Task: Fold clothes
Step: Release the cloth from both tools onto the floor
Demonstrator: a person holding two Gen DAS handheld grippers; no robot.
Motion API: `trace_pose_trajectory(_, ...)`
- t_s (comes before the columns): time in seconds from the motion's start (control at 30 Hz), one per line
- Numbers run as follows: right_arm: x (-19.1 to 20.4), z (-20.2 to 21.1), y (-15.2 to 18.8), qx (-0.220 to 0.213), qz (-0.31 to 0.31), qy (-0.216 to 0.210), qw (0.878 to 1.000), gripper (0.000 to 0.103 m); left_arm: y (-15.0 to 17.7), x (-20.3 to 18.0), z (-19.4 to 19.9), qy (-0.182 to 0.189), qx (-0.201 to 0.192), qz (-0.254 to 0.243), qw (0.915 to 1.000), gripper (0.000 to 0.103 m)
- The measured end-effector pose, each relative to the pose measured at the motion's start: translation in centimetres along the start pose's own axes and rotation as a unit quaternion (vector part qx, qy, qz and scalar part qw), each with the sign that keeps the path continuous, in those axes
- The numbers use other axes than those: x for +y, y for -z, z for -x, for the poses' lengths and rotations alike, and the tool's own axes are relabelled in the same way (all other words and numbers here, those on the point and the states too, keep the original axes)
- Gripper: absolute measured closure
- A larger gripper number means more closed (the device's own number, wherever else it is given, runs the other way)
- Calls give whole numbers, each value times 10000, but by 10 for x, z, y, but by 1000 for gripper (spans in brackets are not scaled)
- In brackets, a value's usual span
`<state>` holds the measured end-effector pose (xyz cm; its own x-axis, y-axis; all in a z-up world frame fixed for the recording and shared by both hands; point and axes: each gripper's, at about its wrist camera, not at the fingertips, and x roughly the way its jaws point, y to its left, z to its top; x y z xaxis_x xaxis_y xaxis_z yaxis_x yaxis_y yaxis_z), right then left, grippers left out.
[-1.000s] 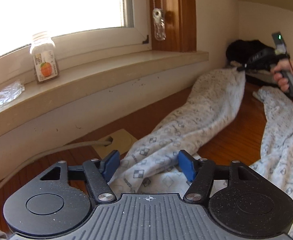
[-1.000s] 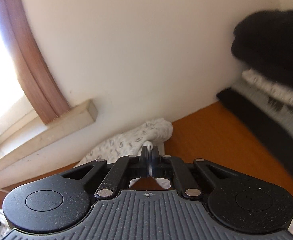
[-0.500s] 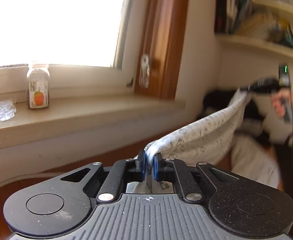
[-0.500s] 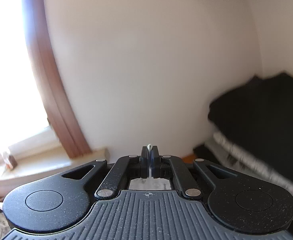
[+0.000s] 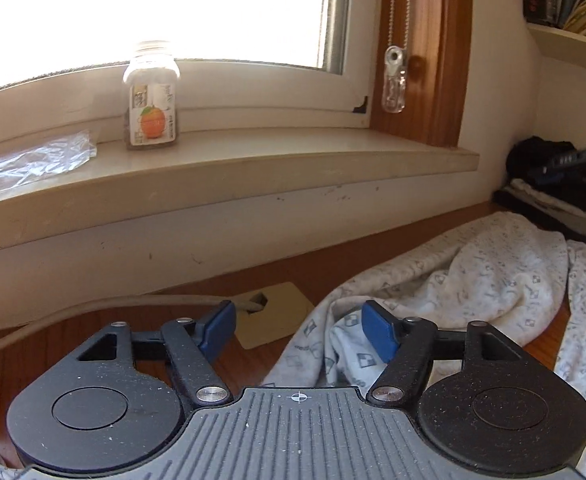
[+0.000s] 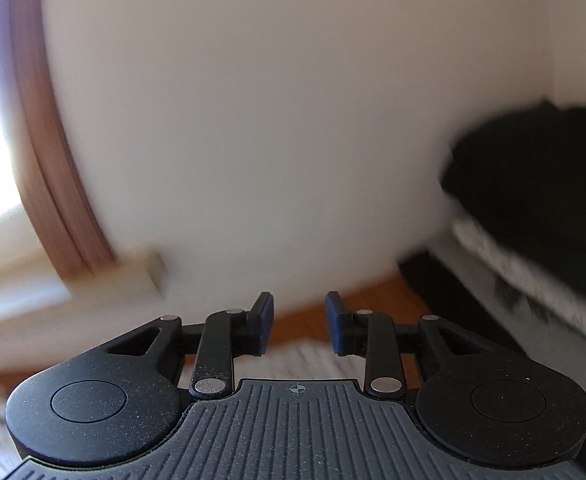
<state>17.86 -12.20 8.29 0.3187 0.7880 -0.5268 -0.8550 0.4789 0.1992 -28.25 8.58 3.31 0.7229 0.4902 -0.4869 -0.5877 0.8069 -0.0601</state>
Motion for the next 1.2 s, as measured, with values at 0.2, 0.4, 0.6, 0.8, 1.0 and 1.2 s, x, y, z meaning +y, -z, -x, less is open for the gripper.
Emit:
trace_pose_trajectory(0.2,-40,-9,34,770,36,240,9967,59,3,0,-1,-55,28,14,10000,27)
trace_pose_trajectory(0.4,-36,-7,55,958,349,1,9948,61,4,5,-1,-234,-57,140,9996,26)
trace_pose_trajectory(0.6,-8,-24,51,687,1340,333,9880,96,2,23,7,-466,-326,629,9964,25)
trace_pose_trajectory(0.8,-3,-6,23,-570,1107,1477,9812,91,1,23,5,-554,-233,518,9968,24)
trace_pose_trajectory(1.0,-19,30,41,-27,1142,632,9914,67,5,14,-2,-533,-78,212,9983,20)
trace_pose_trajectory(1.2,-31,75,87,527,1211,-19,9912,50,8,13,-7,-567,60,208,9982,19)
